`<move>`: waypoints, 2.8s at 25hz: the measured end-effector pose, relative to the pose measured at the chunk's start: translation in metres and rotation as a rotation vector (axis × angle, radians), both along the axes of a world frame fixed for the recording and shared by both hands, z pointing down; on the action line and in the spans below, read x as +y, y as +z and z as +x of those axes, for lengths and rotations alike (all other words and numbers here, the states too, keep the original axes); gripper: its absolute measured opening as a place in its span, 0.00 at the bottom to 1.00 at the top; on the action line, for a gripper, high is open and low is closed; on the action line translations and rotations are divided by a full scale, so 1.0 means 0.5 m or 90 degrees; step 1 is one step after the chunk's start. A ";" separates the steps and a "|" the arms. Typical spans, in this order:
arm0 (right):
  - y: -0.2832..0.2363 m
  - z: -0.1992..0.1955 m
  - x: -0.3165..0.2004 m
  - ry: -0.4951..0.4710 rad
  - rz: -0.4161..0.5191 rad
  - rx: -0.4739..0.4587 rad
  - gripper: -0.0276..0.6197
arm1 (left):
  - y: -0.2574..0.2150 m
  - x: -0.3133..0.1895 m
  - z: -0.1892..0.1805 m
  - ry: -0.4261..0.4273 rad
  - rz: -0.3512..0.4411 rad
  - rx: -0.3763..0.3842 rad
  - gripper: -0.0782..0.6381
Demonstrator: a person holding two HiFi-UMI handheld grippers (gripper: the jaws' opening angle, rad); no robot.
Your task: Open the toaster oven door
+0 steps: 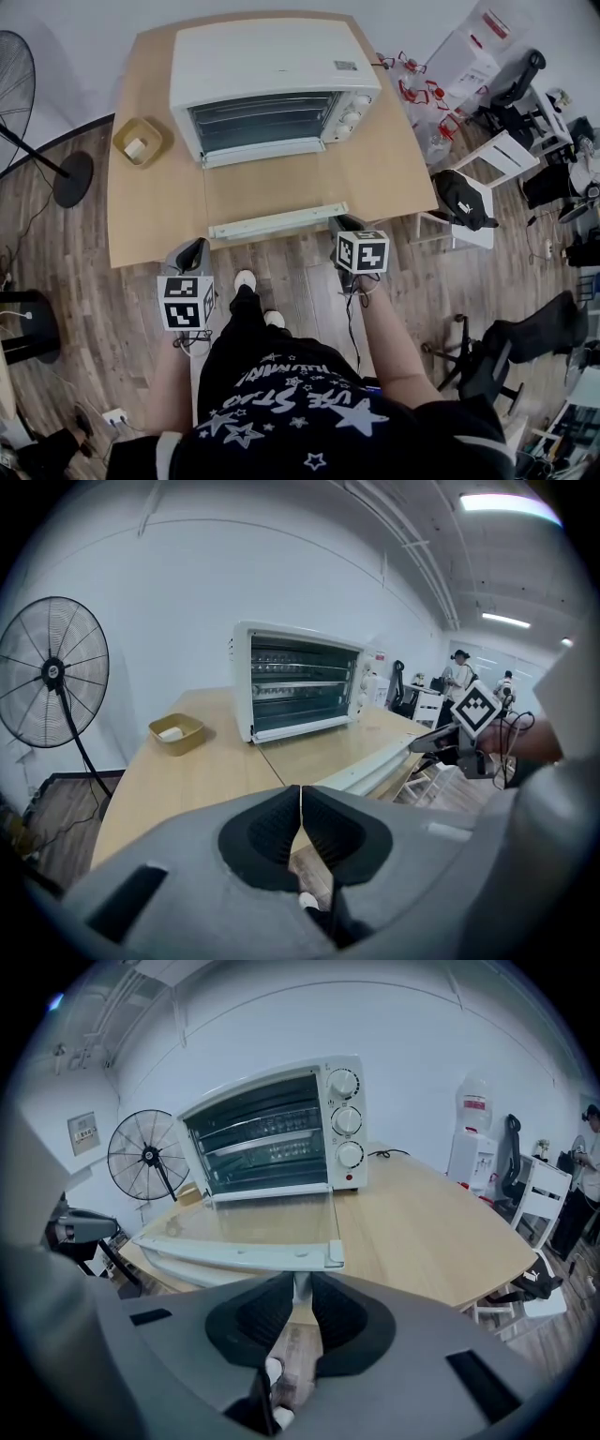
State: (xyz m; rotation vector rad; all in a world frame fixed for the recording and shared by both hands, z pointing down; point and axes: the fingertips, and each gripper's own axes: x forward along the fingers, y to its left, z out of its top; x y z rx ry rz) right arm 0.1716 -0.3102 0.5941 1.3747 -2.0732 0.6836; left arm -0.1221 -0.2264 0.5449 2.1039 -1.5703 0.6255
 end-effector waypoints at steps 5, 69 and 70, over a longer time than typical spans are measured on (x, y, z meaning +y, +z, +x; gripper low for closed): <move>0.026 0.004 0.005 0.010 -0.014 0.007 0.14 | 0.014 0.010 -0.004 -0.003 -0.009 0.005 0.14; -0.235 -0.165 0.601 0.093 0.170 -0.069 0.05 | -0.075 0.570 -0.108 0.105 0.068 0.007 0.14; -0.233 -0.164 0.620 0.097 0.169 -0.069 0.05 | -0.074 0.584 -0.106 0.110 0.068 0.007 0.14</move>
